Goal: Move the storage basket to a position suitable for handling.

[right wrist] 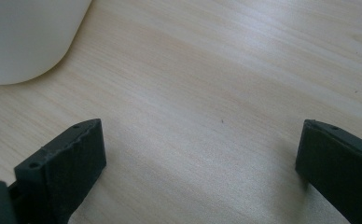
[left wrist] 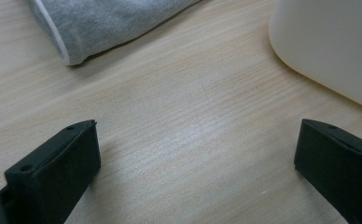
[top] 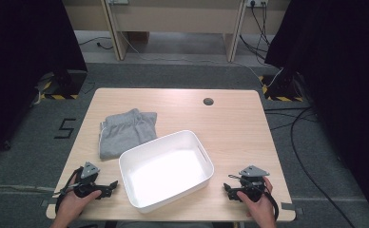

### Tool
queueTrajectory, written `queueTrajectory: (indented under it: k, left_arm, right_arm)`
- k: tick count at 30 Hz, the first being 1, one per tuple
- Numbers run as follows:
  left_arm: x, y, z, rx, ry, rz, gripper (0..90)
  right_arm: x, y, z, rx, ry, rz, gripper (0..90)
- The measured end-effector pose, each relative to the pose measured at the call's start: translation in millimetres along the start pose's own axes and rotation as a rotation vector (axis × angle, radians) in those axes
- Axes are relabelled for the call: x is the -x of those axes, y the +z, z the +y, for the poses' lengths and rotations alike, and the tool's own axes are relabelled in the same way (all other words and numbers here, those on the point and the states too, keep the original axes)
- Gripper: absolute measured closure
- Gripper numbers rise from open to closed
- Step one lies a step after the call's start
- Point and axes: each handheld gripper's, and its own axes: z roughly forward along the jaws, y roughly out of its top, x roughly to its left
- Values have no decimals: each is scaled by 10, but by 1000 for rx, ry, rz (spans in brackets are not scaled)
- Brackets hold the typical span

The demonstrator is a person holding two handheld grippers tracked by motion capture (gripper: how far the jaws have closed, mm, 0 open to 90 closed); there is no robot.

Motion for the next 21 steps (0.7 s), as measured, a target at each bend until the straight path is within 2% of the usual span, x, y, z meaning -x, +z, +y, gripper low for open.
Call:
queueTrajectory:
  k: [6,8,9,10,11,12,14,21]
  left_arm:
    - [4,-4,-1,1,2,1,0]
    - [29,-13,-5,15,3,-1,26]
    - [29,-13,-5,15,3,-1,67]
    - [63,-27,-3,38,16,-18,127]
    - [63,-27,-3,38,16,-18,169]
    - [95,-19,4,36,23,-23,144]
    - [141,-25,9,49,30,-12,150]
    - [305,-104,83,76,56,-25,150]
  right_arm:
    - [0,0,0,0,0,1,23]
    - [1,-1,-1,4,-3,5,36]
    - [-2,-4,-1,7,-2,10,58]
    - [0,-9,-1,14,-7,15,108]
    - [-3,-16,0,27,-5,17,174]
    - [-1,-22,1,45,-6,23,208]
    - [-3,-28,1,59,-4,27,156]
    - [-62,-71,13,109,18,43,174]
